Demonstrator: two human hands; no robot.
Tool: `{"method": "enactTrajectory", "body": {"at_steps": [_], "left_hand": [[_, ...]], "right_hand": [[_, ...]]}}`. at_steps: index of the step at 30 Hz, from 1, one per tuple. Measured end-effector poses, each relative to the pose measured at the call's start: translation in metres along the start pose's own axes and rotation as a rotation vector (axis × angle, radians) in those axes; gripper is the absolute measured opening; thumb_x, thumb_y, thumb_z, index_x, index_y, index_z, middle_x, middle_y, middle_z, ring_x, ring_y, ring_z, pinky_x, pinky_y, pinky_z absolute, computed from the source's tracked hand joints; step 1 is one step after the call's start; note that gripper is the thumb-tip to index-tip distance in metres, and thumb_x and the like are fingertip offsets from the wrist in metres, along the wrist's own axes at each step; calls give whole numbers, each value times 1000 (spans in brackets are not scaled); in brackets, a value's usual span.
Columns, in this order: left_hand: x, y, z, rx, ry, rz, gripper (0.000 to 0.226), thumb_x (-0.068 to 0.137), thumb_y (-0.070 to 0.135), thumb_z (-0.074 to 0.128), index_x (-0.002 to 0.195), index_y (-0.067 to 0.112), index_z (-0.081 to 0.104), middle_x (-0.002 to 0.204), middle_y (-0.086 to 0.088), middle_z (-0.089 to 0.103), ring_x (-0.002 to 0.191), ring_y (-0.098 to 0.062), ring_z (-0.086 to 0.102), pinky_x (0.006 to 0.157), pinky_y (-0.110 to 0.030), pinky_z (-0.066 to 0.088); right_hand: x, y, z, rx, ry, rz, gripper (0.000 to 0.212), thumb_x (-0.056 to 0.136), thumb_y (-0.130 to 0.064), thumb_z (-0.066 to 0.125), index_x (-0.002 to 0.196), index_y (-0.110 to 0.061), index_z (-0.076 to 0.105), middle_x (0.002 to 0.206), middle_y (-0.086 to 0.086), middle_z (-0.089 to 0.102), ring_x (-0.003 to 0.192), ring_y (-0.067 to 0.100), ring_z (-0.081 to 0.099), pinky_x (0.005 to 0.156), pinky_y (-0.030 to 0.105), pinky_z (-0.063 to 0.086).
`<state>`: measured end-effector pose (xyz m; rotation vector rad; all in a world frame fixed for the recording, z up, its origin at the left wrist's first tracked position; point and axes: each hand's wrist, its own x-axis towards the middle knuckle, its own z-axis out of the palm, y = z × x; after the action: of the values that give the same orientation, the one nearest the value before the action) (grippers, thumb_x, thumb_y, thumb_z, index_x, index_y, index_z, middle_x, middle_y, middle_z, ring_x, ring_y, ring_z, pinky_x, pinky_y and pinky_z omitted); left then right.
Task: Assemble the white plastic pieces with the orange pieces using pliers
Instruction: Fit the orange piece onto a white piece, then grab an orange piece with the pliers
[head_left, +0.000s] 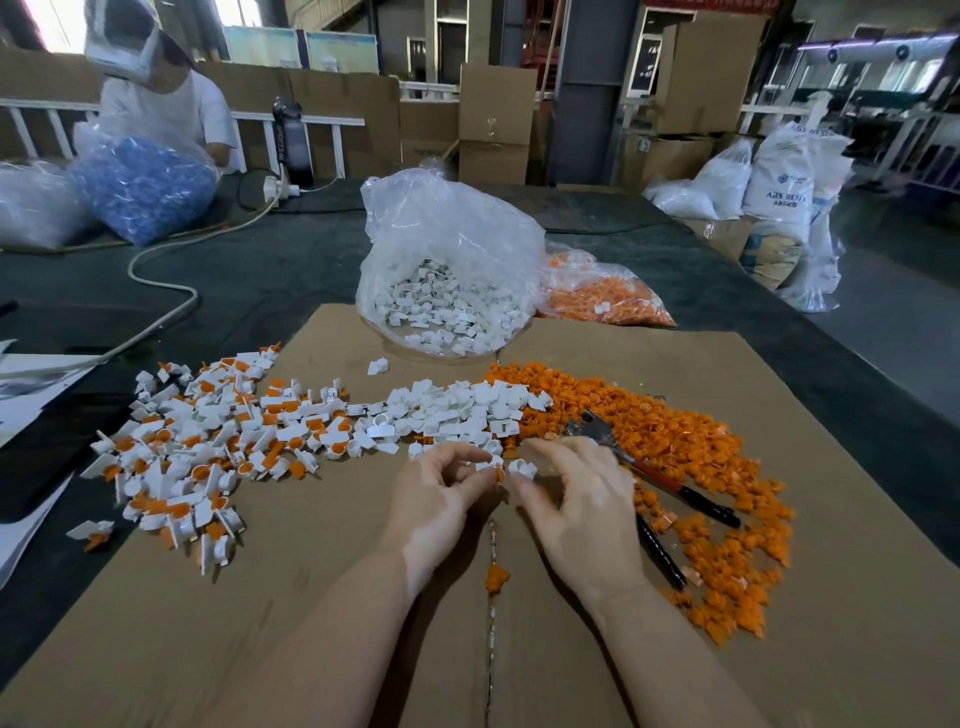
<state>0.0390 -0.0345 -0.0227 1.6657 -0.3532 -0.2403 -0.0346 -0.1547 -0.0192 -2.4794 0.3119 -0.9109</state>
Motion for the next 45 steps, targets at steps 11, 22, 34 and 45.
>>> {"method": "enactTrajectory", "body": {"at_steps": [11, 22, 34, 45], "left_hand": [[4, 5, -1, -148, 18, -110, 12, 85, 10, 65, 96, 14, 66, 70, -7, 59, 62, -7, 59, 66, -19, 49], [5, 15, -3, -543, 89, -243, 12, 84, -4, 60, 94, 3, 61, 67, -11, 58, 53, -15, 51, 55, -25, 47], [6, 20, -3, -549, 148, -278, 12, 86, -6, 56, 84, 5, 60, 56, -5, 60, 53, -15, 53, 48, -20, 50], [6, 18, -4, -509, 149, -288, 13, 86, -6, 56, 84, 6, 60, 66, -10, 62, 62, -19, 57, 58, -27, 50]], "right_hand": [[25, 24, -39, -716, -387, 487, 42, 86, -50, 51, 112, -17, 55, 128, 8, 39, 120, 26, 33, 101, 43, 26], [37, -19, -47, 36, -678, 413, 35, 88, -44, 50, 95, -11, 60, 89, 3, 57, 76, 18, 55, 63, 31, 38], [33, -30, -52, 250, -899, 444, 20, 86, -24, 49, 72, -11, 49, 65, 7, 49, 55, 18, 43, 56, 30, 31], [25, -32, -34, 57, -809, 369, 21, 88, -24, 50, 72, -19, 38, 68, 0, 43, 57, 15, 39, 51, 27, 29]]}}
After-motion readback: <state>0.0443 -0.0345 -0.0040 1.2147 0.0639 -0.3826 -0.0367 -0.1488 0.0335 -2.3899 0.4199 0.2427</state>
